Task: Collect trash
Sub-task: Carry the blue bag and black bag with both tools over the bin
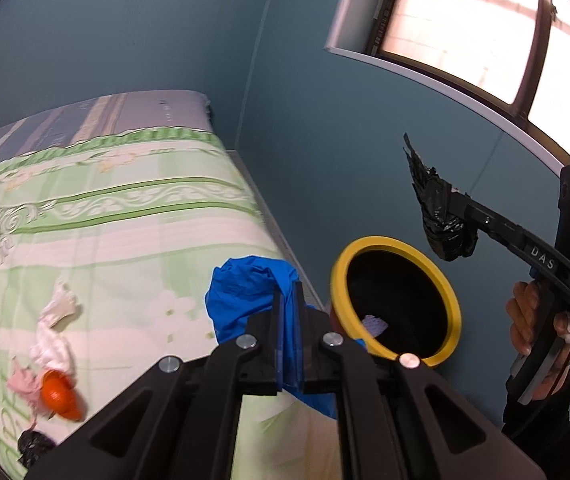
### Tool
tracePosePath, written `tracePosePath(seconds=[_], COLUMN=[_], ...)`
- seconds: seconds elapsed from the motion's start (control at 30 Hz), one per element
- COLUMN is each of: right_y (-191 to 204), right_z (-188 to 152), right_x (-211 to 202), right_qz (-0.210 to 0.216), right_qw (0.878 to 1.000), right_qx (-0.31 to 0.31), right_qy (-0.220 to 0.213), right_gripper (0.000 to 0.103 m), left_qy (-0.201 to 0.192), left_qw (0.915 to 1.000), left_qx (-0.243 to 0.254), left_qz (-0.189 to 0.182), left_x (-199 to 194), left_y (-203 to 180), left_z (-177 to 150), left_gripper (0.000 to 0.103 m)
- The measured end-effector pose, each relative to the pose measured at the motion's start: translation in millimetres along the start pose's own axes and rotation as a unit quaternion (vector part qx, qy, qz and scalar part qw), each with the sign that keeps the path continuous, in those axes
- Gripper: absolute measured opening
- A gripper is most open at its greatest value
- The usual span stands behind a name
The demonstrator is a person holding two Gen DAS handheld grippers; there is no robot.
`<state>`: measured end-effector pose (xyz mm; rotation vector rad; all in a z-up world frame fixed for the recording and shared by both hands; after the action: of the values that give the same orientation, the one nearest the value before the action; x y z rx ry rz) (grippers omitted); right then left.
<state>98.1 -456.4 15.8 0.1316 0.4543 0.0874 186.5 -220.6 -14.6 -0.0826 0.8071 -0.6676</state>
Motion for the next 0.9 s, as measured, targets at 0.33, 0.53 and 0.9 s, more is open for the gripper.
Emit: tracePosePath(seconds=[0.33, 0.53, 0.9], right_y=[-47.4, -69.3, -109.2], right_z=[-15.4, -23.6, -38.0], right_x=[-3.1, -2.1, 9.9], right_qz=[-0.045, -0.064, -0.079], right_qw=[0.998, 0.996, 0.991], right_qx=[0.036, 0.054, 0.095], right_qy=[0.017, 0.025, 0.043], right_gripper=[0.015, 0.015, 0.015], left_qy=[0.037, 0.063, 0.099], left_qw=[0.9972, 0.9940, 0.9885], left_qx=[0.037, 0.045, 0.058], left_qz=[-0.054, -0.076, -0.099], left_x=[59.7, 95.2, 145.5], left_y=[-53.8, -78.2, -115.8], left_z=[8.1, 9.7, 5.5], left_gripper=[0.003, 0.003, 0.003])
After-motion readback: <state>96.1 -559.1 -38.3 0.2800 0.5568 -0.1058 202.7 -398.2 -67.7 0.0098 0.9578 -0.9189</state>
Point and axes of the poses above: each gripper's, at about its wrist camera, not at the fingertips, and x roughly the way its jaws point, y to its left, z to its top, the point moved 1 cm from there along x, roughly the way its jaws point, and after that the axes turned 6 degrees about -x, right-handed, at the moved point
